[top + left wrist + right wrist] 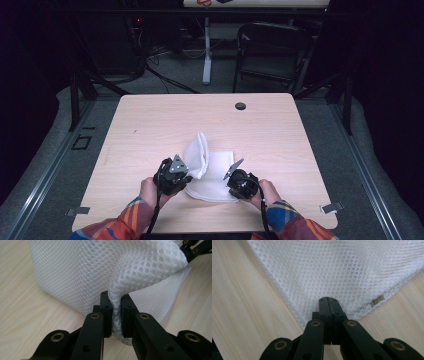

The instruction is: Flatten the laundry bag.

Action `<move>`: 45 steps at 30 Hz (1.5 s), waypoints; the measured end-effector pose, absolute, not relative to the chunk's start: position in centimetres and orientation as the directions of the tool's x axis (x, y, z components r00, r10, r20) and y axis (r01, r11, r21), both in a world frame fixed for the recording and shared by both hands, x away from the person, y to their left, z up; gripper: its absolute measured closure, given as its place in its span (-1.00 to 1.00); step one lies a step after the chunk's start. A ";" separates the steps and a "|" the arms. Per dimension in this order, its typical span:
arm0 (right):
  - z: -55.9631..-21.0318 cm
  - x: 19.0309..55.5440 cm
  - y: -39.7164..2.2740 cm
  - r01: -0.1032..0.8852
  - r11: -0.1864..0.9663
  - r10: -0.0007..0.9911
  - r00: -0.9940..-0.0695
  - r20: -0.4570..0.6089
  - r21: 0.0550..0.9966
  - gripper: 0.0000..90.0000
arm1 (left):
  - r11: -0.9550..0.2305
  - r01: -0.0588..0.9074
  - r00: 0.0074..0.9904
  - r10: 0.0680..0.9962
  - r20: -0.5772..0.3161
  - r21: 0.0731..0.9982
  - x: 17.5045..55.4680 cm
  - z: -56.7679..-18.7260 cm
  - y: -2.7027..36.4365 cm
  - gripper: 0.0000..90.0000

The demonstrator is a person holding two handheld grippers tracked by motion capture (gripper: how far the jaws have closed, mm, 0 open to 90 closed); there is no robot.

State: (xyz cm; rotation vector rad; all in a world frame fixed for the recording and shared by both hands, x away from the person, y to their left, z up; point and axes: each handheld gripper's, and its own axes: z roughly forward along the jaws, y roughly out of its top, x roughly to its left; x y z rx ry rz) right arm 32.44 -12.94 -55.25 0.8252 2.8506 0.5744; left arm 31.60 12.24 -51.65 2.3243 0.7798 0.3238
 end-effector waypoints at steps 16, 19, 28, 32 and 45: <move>-54.0 32.8 -13.7 0.513 0.738 0.566 -0.824 0.012 0.439 1.00 | -0.610 0.429 0.793 0.608 0.047 0.666 31.8 -52.1 10.9 0.86; -53.8 32.6 -13.1 0.495 0.740 0.555 -0.832 0.003 0.456 1.00 | -0.608 0.430 0.791 0.611 0.047 0.668 31.8 -52.1 11.0 0.86; -55.2 33.1 -12.3 0.502 0.774 0.538 -0.843 0.019 0.386 1.00 | -0.590 0.438 0.778 0.627 0.044 0.678 31.8 -51.8 11.5 0.86; -55.2 33.0 -12.3 0.500 0.776 0.541 -0.841 0.003 0.383 1.00 | -0.586 0.439 0.774 0.631 0.044 0.682 31.7 -51.6 11.9 0.86; -55.1 33.1 -13.1 0.517 0.774 0.554 -0.833 0.005 0.366 1.00 | -0.593 0.464 0.779 0.627 0.016 0.658 31.8 -51.9 12.5 0.84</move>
